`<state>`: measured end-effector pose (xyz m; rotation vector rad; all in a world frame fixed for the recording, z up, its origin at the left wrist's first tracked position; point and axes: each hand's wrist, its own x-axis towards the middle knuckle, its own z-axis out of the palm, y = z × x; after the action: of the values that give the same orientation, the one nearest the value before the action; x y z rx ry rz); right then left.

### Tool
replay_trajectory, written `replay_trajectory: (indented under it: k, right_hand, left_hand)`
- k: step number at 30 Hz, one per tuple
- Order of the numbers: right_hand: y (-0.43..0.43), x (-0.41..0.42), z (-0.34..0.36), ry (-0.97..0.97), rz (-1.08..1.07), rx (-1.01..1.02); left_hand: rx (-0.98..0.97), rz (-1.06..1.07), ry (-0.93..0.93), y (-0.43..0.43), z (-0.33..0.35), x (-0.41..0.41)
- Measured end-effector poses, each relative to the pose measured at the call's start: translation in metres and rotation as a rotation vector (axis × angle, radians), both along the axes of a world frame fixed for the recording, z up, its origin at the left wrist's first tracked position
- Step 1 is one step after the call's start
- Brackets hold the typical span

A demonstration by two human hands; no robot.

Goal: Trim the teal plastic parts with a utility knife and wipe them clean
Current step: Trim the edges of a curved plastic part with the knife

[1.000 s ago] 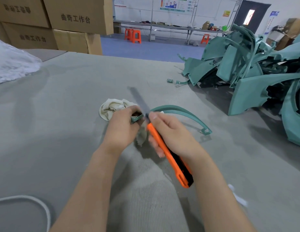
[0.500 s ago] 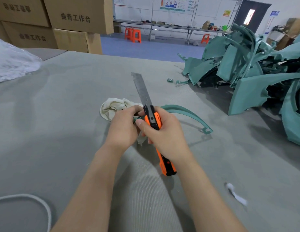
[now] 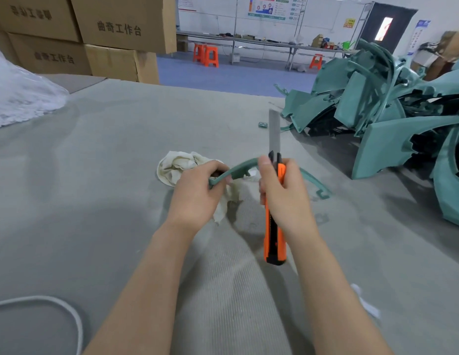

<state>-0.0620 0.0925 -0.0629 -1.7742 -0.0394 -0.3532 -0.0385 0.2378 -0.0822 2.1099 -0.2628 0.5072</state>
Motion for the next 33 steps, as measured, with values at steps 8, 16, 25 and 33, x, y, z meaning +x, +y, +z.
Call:
replay_trajectory:
  k: [8,16,25,33]
  right_hand:
    - [0.015,-0.008,-0.005,-0.197,0.186,-0.362]
    - [0.008,-0.009,-0.005,-0.139,0.227,-0.474]
    - [0.009,-0.008,-0.005,-0.154,0.151,-0.514]
    - [0.008,-0.002,-0.008,-0.144,0.039,-0.544]
  left_hand:
    - [-0.126,0.196,-0.116,-0.001,0.01,-0.003]
    - [-0.12,0.158,-0.048,0.0,0.007,-0.001]
    - [-0.081,0.165,-0.029,-0.002,0.006,-0.001]
    - [0.01,0.176,-0.04,-0.002,0.006,0.0]
